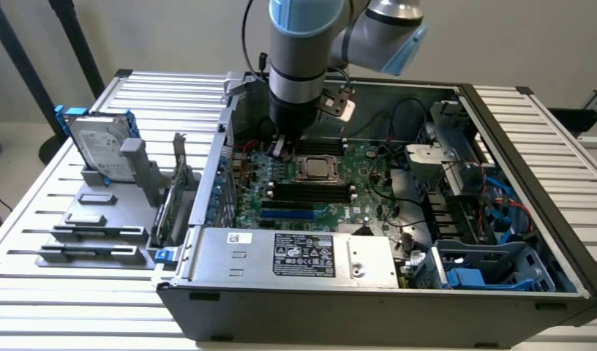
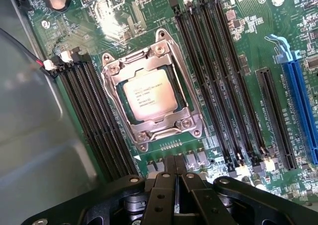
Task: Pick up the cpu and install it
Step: 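Install the first cpu locking lever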
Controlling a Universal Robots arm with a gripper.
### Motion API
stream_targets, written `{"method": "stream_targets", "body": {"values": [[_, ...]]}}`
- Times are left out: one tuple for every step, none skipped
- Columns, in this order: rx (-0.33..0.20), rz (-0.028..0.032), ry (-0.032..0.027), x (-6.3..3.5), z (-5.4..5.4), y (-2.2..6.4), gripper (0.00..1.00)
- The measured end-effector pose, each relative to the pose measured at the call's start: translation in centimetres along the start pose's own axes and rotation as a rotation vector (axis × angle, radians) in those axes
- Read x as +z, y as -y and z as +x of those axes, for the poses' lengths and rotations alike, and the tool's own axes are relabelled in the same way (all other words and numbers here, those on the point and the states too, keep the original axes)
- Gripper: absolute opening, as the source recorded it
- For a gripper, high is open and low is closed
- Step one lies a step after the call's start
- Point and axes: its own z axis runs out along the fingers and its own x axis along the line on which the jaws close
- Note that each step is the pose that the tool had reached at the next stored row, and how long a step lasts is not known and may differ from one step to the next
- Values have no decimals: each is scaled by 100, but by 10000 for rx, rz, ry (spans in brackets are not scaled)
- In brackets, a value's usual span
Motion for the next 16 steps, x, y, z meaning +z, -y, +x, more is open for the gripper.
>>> {"method": "stream_targets", "body": {"values": [[-31, -25, 61, 2, 7, 3, 11], [-63, -48, 129, 3, 13, 5, 11], [-95, -69, 192, 4, 18, 7, 11], [-131, -91, 252, 6, 24, 10, 11], [-170, -111, 300, 7, 31, 12, 11], [-211, -133, 336, 8, 37, 15, 11], [-255, -155, 371, 10, 44, 18, 11], [-303, -174, 399, 11, 51, 20, 11], [-356, -192, 425, 13, 58, 23, 11], [-417, -206, 449, 14, 64, 26, 11], [-481, -218, 474, 15, 70, 28, 11], [-541, -228, 495, 17, 76, 30, 11], [-606, -239, 518, 18, 82, 33, 11], [-674, -250, 543, 19, 88, 35, 11], [-737, -259, 568, 21, 94, 38, 11], [-805, -268, 592, 22, 100, 40, 11]]}}
